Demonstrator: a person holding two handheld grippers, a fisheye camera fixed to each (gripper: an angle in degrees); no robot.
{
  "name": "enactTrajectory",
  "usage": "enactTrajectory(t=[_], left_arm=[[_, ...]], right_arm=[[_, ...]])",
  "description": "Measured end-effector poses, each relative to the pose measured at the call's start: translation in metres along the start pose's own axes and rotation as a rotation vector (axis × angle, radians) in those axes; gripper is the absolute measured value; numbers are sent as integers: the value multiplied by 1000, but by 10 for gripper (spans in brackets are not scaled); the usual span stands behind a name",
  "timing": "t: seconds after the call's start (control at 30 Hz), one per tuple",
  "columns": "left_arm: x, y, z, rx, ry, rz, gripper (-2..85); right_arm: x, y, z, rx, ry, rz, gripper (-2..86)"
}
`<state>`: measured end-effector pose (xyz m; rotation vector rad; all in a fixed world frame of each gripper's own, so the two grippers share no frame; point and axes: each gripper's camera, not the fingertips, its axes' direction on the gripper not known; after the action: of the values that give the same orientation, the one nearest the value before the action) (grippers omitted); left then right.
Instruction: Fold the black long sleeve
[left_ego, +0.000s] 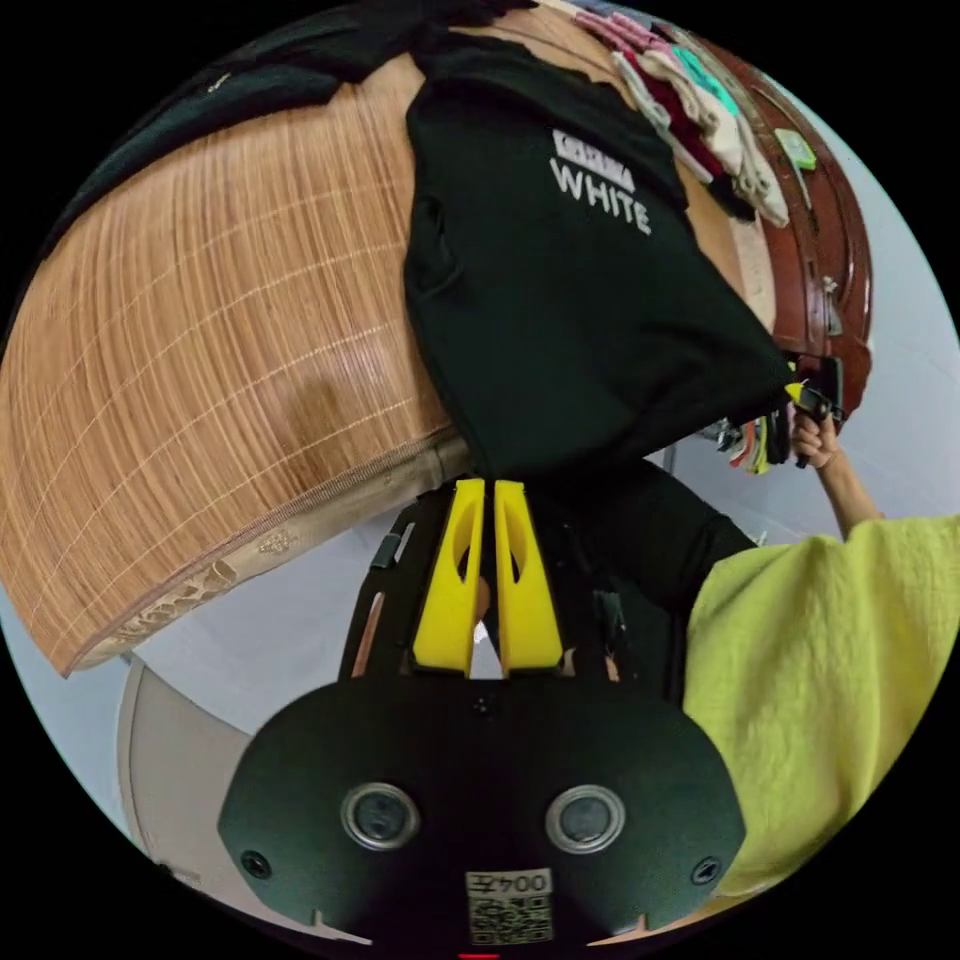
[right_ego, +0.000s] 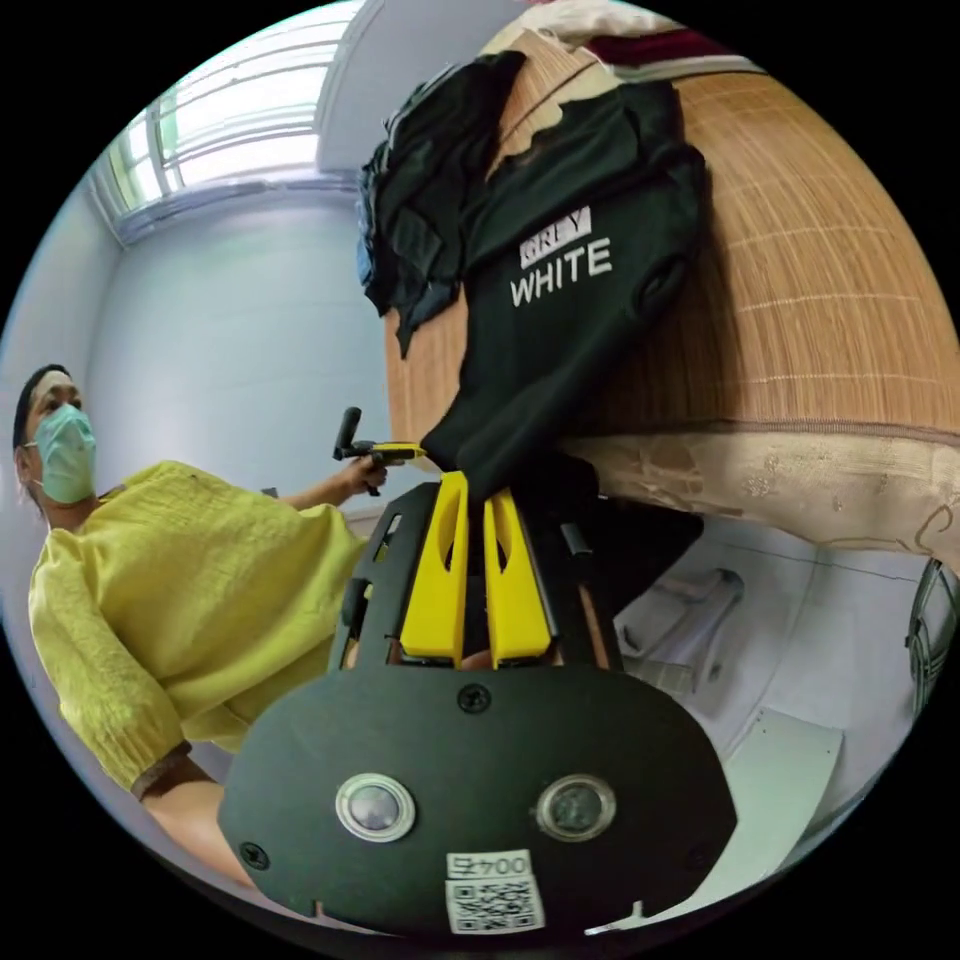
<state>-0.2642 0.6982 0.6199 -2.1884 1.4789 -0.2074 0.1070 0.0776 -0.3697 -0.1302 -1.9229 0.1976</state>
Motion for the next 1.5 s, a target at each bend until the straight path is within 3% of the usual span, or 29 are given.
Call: enactTrajectory(t=[0.27, 0.4, 0.5, 0.7, 1.07, 1.5], left_arm=[[-31, 39, -71, 204, 126, 72, 13], [-47, 61, -82, 220, 132, 85, 13], [-64, 79, -85, 216, 144, 69, 14], [-110, 76, -82, 252, 339, -54, 16], [-143, -53, -100, 352, 686, -325, 18], [-146, -240, -69, 305, 594, -590, 34]], right_arm=[[-47, 29, -46, 193, -89, 22, 21], [-58, 53, -53, 235, -107, 59, 24], [-56, 77, -52, 278, -146, 135, 29], [-21, 99, -40, 424, -278, 396, 31], [45, 17, -65, 722, -470, 720, 31], [168, -165, -37, 723, -503, 953, 48]])
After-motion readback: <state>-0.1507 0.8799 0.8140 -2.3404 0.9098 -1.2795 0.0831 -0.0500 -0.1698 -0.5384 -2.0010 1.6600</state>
